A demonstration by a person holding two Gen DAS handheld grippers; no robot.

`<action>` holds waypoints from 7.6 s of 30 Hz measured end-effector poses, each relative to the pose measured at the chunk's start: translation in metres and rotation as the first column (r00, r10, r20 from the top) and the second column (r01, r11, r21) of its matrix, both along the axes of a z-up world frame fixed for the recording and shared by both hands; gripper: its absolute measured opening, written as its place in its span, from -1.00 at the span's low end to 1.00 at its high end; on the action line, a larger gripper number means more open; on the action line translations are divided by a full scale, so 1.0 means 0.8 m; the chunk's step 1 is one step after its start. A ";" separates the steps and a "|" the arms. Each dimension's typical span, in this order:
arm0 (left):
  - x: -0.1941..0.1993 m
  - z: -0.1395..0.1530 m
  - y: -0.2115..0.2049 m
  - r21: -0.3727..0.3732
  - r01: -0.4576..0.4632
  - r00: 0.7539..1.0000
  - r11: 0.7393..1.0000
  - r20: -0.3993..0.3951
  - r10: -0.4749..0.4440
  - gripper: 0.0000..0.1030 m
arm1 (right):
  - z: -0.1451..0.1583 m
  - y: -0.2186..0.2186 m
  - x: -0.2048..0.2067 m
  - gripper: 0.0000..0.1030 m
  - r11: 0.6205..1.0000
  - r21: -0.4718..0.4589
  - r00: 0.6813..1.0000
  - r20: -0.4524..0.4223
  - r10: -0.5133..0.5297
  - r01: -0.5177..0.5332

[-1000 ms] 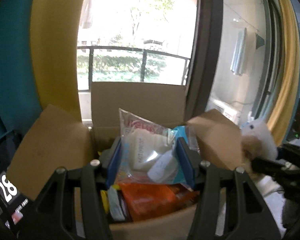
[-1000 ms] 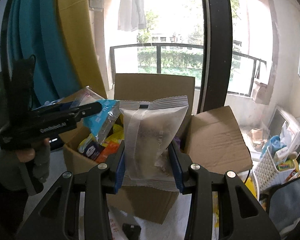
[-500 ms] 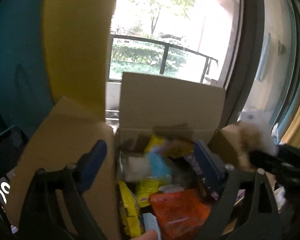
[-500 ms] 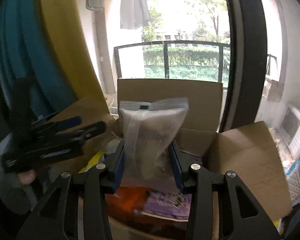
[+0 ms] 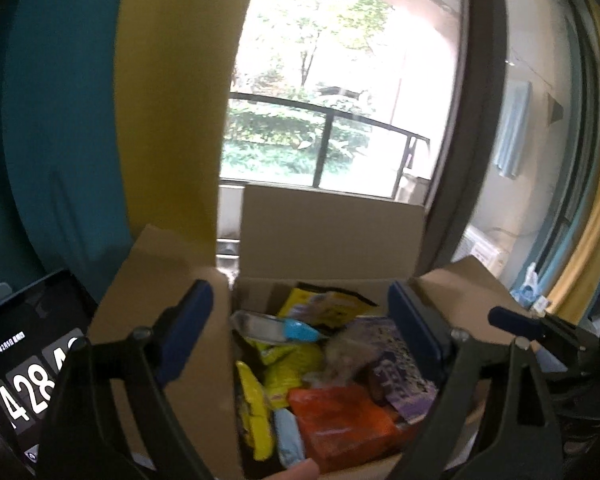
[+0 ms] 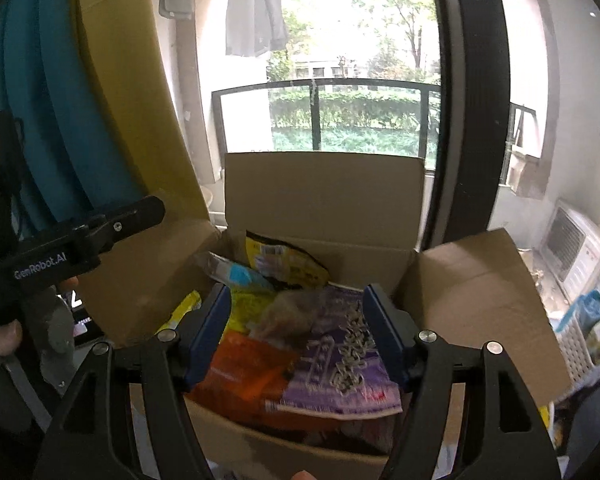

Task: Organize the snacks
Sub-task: 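Lower both packages into the box and open both grippers, then move both grippers back toward the remaining items on the table, then grasp the black bag with the right gripper while the left grasps the sliced bread loaf, then carry the black bag and bread loaf over the cardboard box, then lower both items into the box and open both grippers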

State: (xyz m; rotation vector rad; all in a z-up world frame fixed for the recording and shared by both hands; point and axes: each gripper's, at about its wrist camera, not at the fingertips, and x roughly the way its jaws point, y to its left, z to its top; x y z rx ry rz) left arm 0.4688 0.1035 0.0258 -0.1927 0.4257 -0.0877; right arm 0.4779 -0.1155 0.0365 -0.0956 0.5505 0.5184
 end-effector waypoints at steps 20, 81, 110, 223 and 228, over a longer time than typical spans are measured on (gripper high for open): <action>-0.099 0.020 -0.048 0.072 0.098 0.995 0.993 0.010 -0.099 0.75 | 0.047 -0.043 -0.104 0.39 1.000 0.008 0.997 0.075 -0.008 0.007; -0.179 -0.228 -0.188 0.135 0.392 0.823 0.910 -0.492 -0.282 0.75 | -0.220 -0.122 -0.167 -0.42 0.998 0.051 0.926 -0.373 0.060 -0.044; -0.149 -0.229 -0.112 0.027 0.156 0.859 0.987 -0.497 -0.122 0.82 | -0.201 -0.163 -0.179 -0.44 0.994 0.106 0.967 -0.256 -0.002 0.030; -0.012 -0.030 -0.004 -0.055 0.067 0.993 0.996 -0.095 -0.072 0.75 | -0.027 -0.074 0.026 0.27 0.986 0.088 0.988 -0.079 -0.132 0.139; -0.014 -0.028 -0.009 -0.055 0.084 0.992 0.995 -0.088 -0.088 0.75 | -0.028 -0.080 0.013 0.27 0.987 0.077 0.987 -0.079 -0.137 0.143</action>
